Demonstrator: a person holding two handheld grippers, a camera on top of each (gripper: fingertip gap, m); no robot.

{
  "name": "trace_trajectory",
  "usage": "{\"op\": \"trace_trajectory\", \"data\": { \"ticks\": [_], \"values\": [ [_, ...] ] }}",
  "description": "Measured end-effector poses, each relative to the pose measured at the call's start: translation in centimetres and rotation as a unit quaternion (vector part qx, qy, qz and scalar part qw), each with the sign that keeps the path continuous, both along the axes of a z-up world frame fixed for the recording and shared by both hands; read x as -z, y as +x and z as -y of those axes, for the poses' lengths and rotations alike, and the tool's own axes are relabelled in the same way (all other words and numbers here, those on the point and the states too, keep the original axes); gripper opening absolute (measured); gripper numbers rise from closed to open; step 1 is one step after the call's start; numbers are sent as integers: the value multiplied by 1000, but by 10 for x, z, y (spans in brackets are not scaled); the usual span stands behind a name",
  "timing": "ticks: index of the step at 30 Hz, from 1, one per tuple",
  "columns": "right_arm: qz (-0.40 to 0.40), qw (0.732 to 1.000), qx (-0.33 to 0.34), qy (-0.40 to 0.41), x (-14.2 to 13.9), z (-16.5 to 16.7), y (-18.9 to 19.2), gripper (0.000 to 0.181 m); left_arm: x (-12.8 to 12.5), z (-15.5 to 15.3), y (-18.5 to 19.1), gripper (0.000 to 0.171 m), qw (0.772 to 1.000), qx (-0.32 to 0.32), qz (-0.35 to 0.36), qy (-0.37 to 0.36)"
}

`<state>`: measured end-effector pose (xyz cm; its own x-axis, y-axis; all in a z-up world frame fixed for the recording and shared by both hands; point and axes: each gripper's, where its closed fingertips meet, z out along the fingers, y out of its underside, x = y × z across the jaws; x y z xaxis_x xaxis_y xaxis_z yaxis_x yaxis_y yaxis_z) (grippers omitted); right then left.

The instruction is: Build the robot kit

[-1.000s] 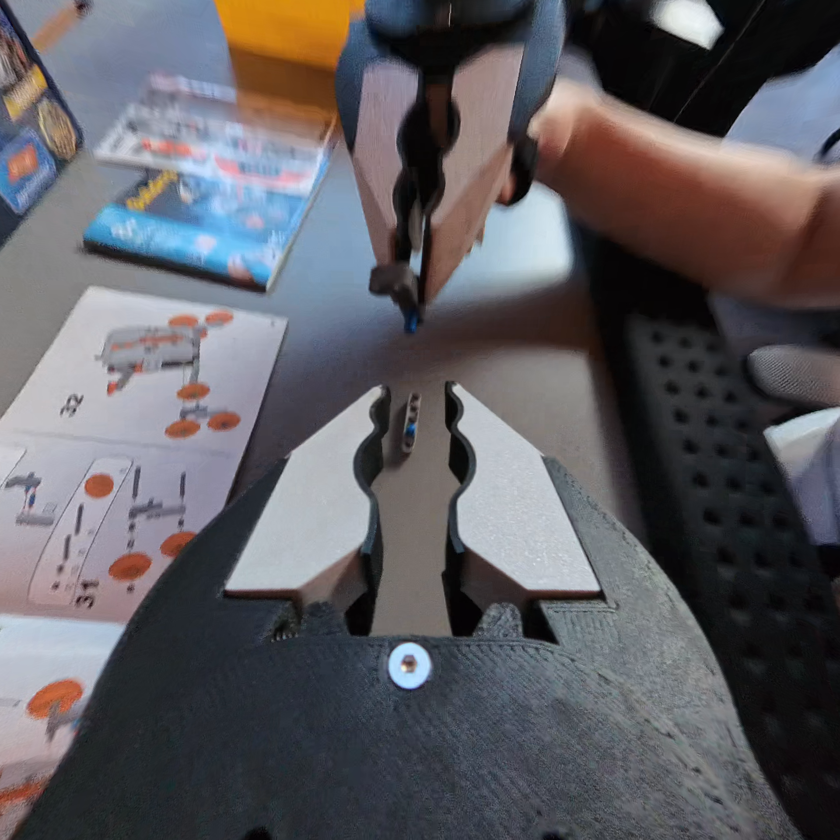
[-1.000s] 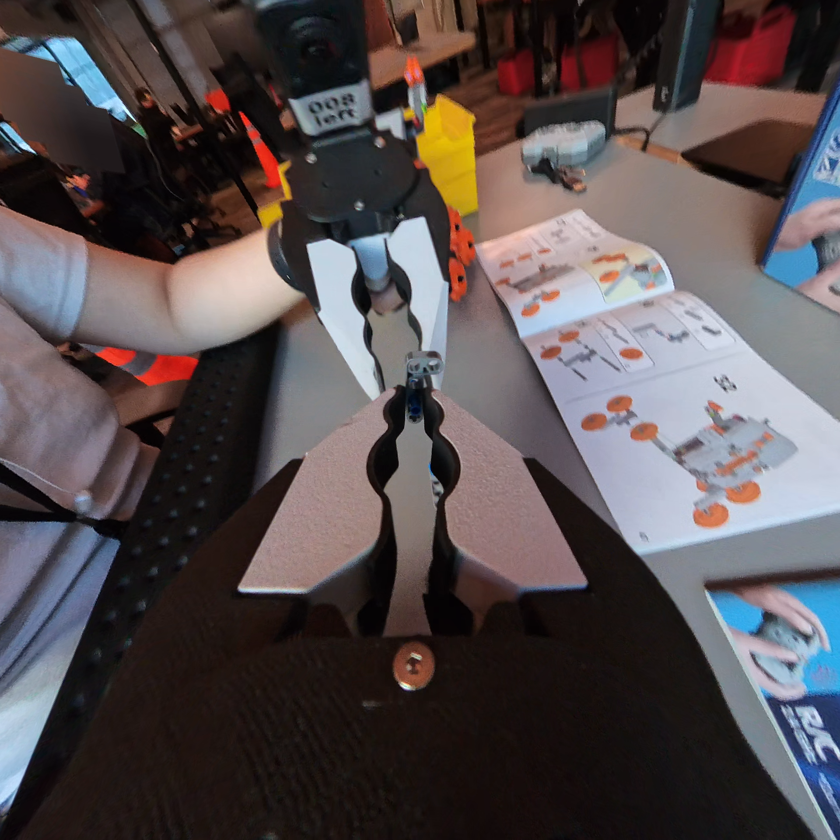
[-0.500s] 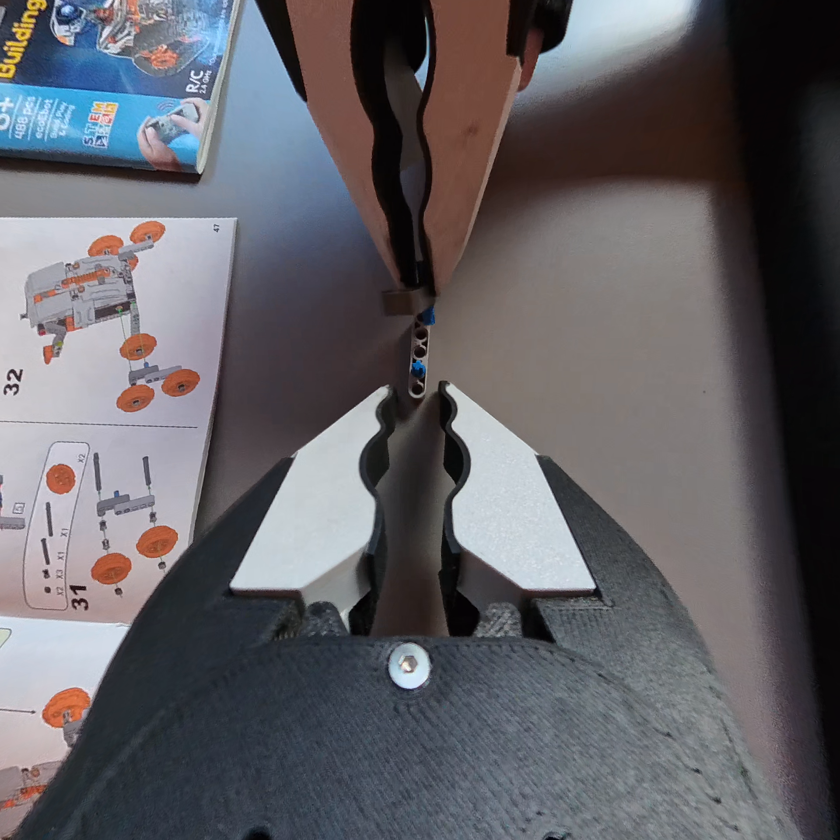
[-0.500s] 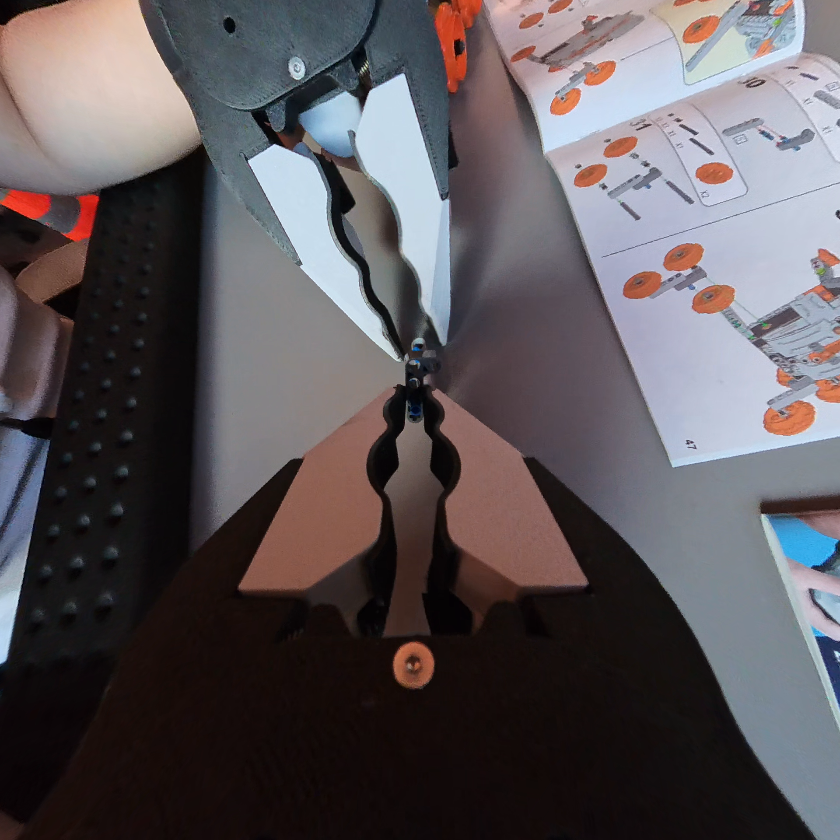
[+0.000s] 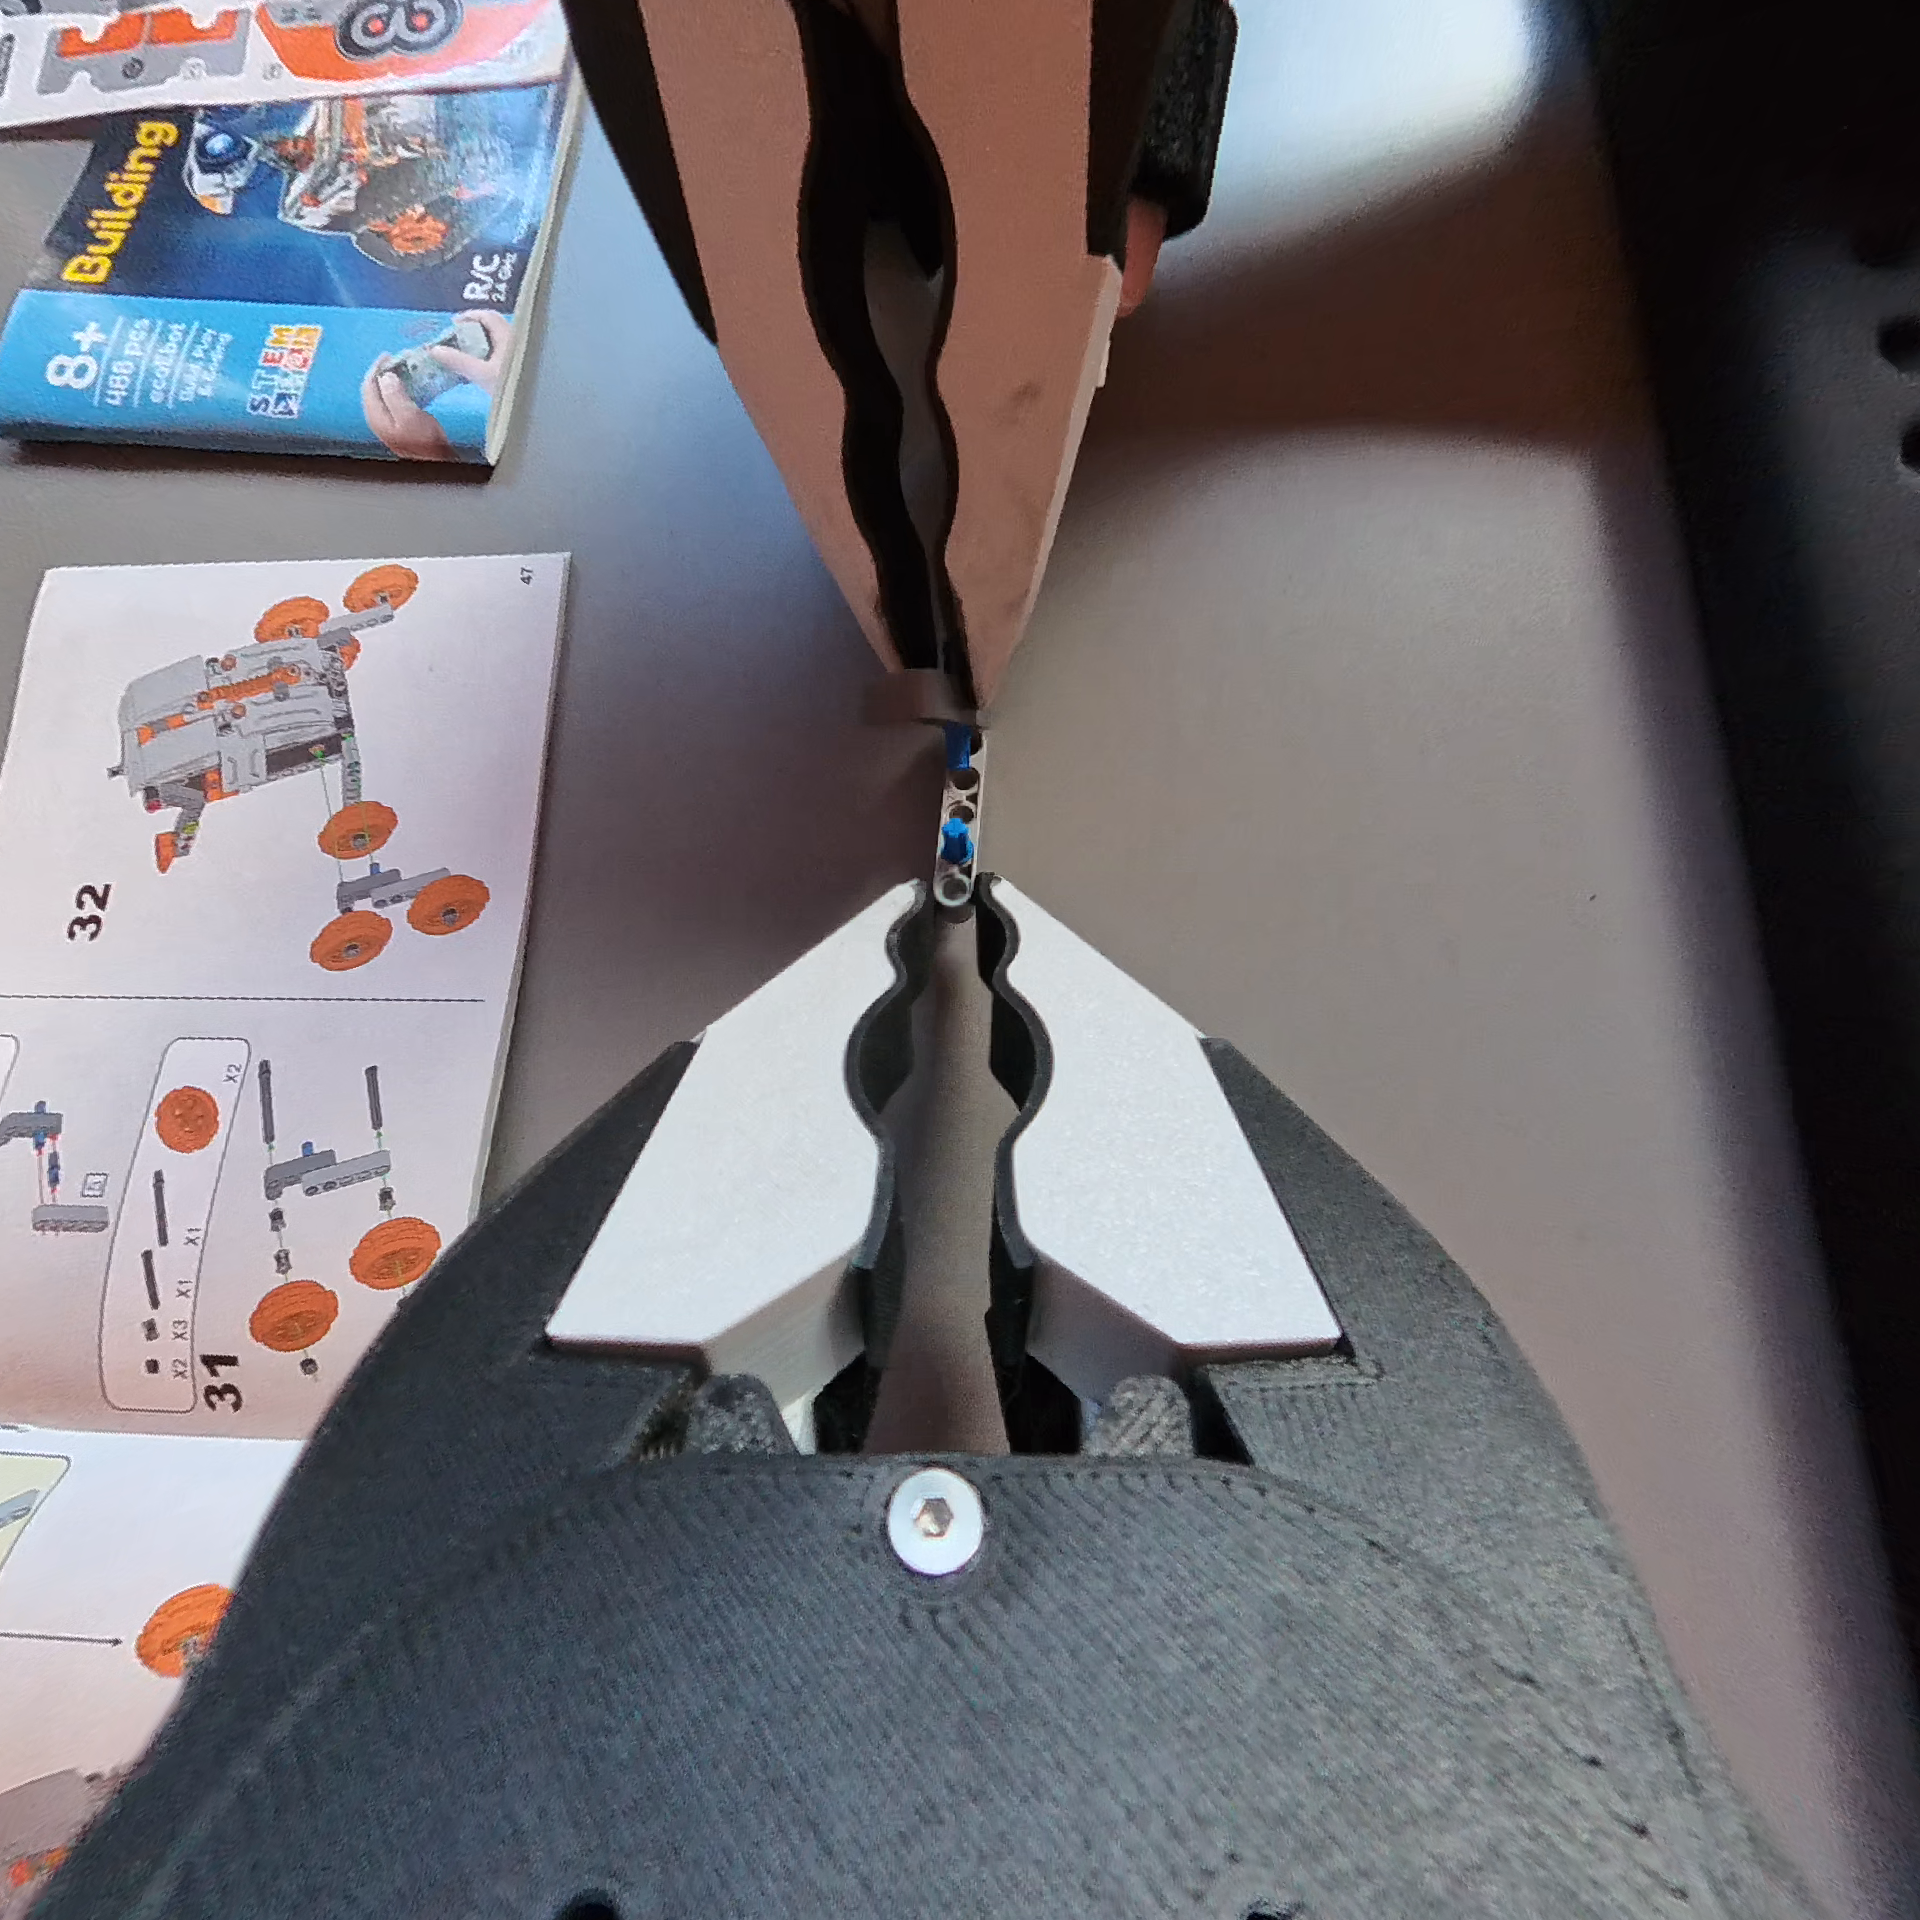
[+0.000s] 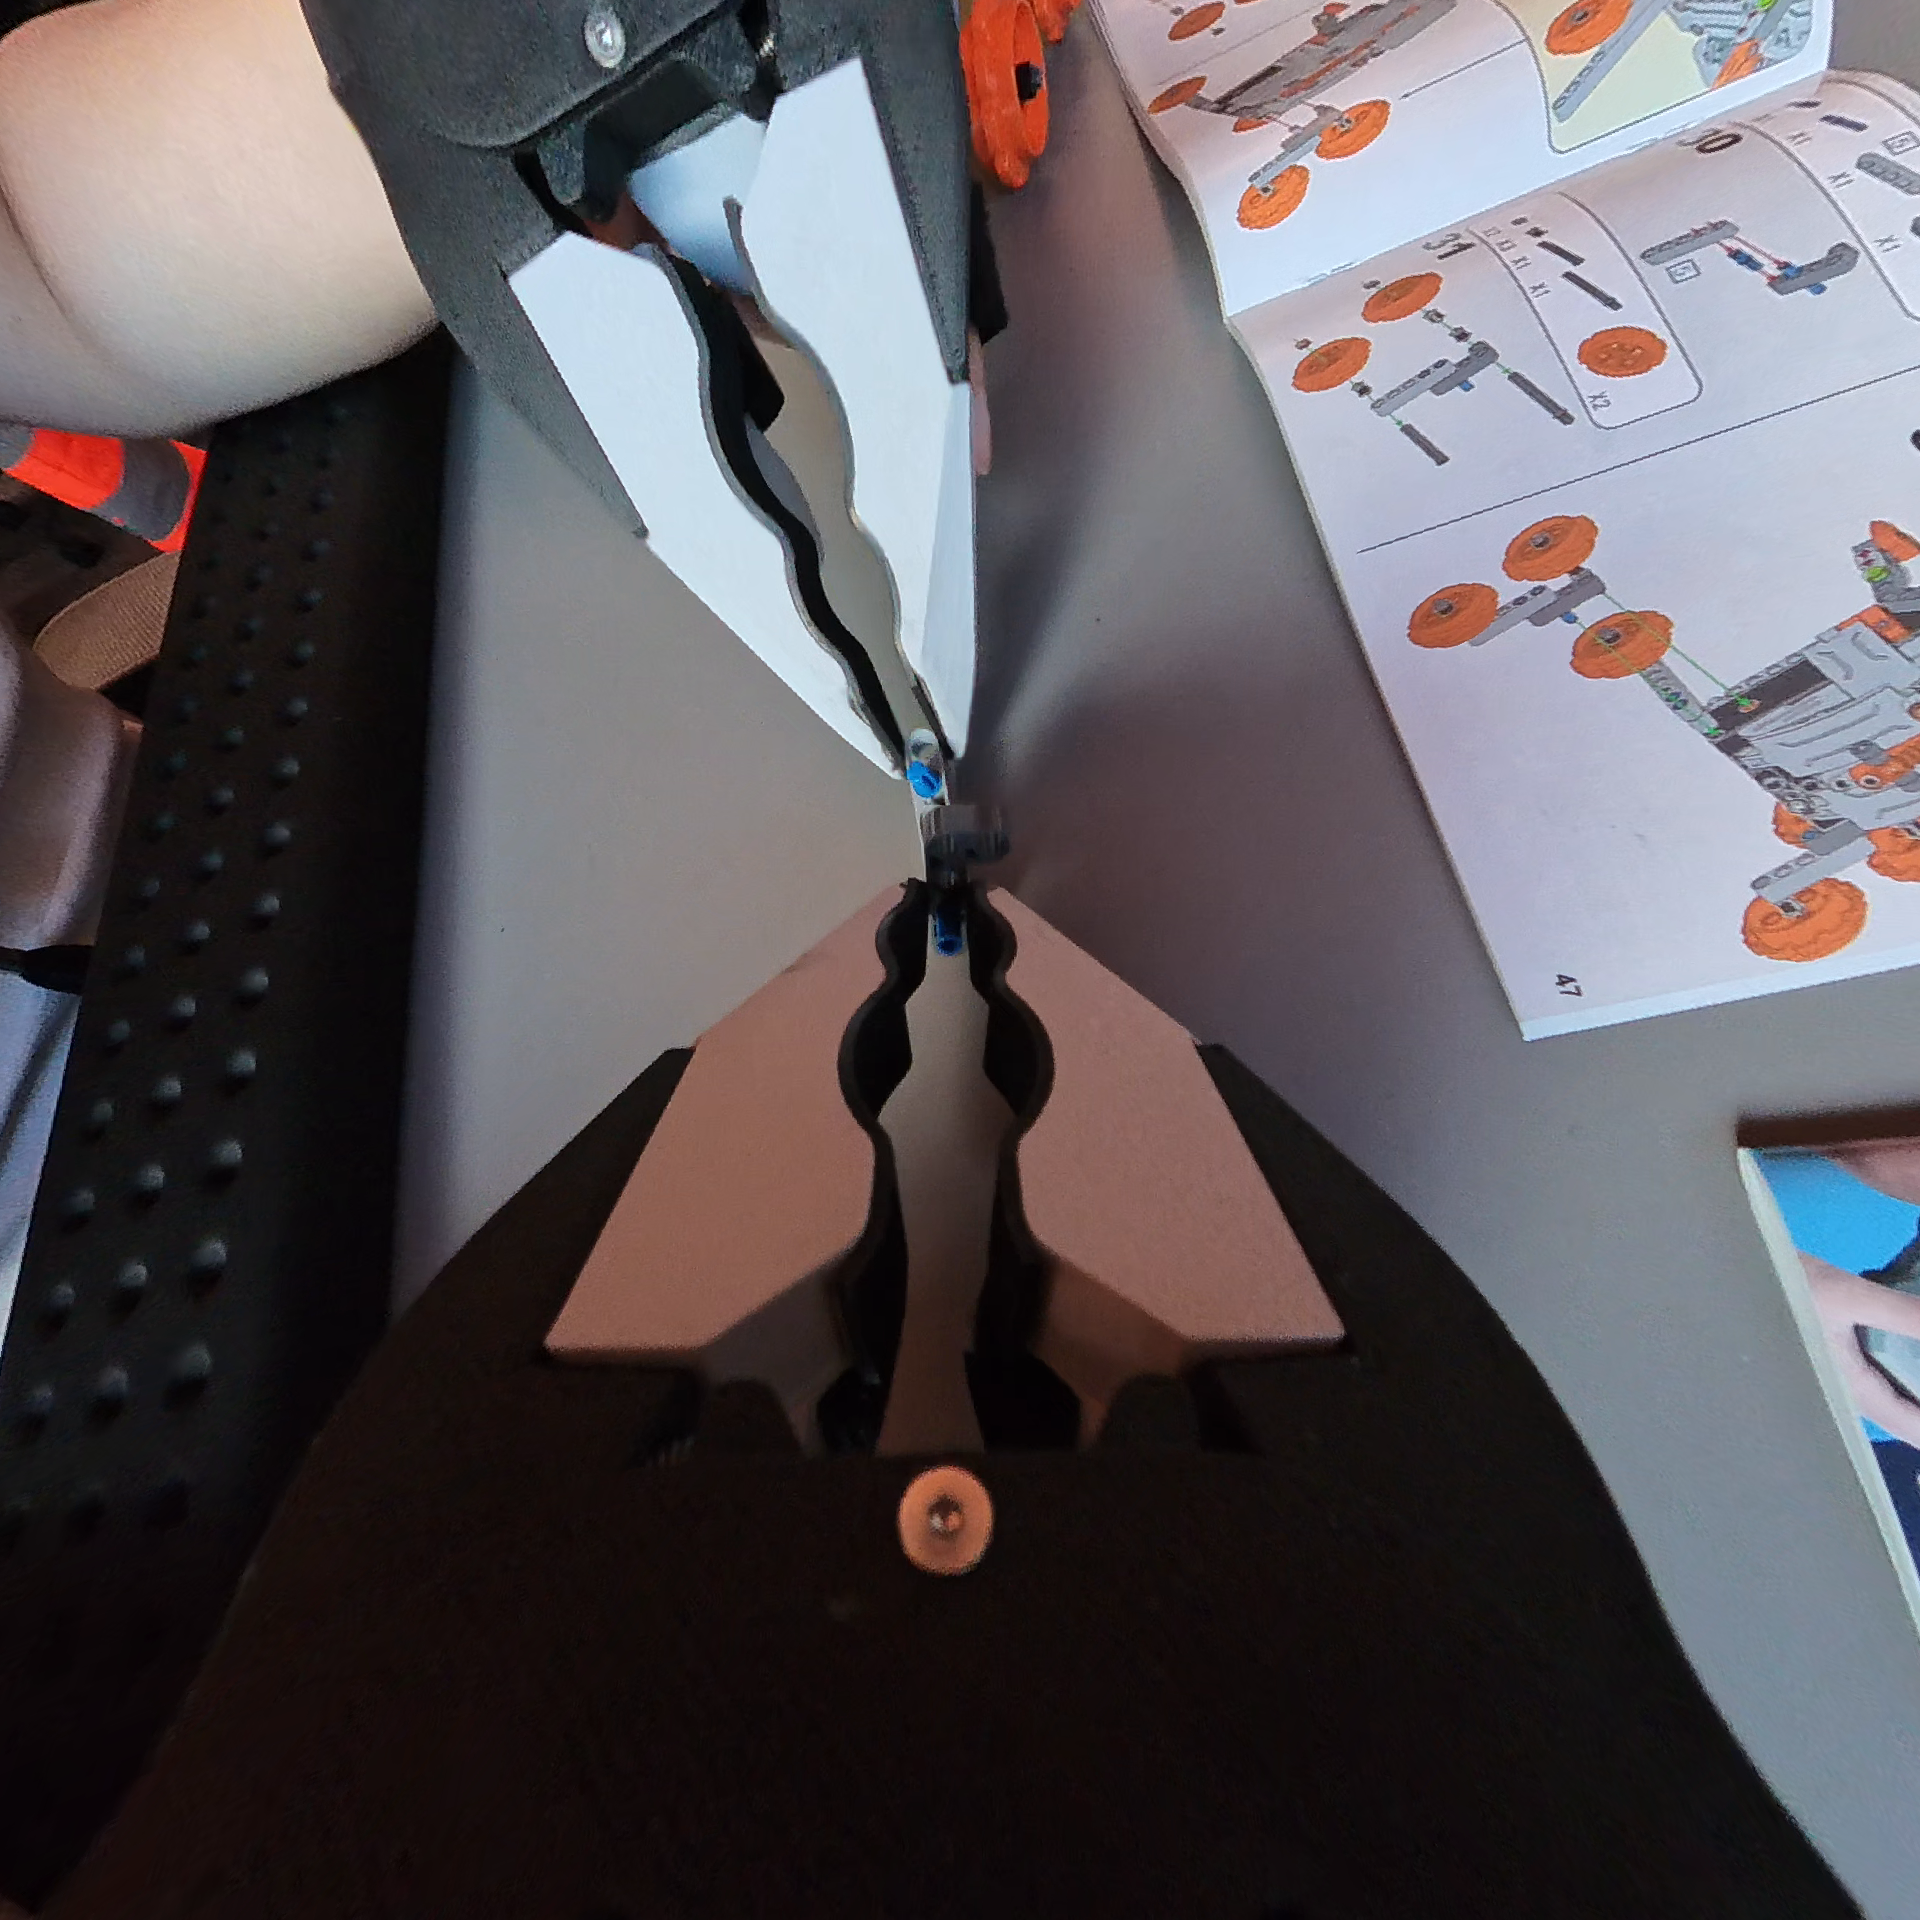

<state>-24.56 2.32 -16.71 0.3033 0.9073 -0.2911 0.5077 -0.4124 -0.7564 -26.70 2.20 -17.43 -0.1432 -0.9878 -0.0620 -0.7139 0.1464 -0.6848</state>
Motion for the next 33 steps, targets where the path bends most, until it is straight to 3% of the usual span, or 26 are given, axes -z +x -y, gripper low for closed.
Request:
{"op": "trace_trajectory", "data": {
  "ticks": [6,18,25,29,33],
  "values": [
    [21,1000,-3,-1,4,3,9,7,-23,5,14,5,996,-9,74,-52],
    [3,1000,9,-27,4,1,12,6,-25,6,37,5,982,-37,147,-113],
    [3,1000,10,-29,4,1,12,6,-22,9,40,5,983,-43,138,-110],
    [4,1000,9,-29,4,2,11,7,-1,17,38,5,992,-29,72,-95],
    [6,1000,9,-28,4,2,12,7,1,21,39,5,995,-14,66,-68]
  ]
}}
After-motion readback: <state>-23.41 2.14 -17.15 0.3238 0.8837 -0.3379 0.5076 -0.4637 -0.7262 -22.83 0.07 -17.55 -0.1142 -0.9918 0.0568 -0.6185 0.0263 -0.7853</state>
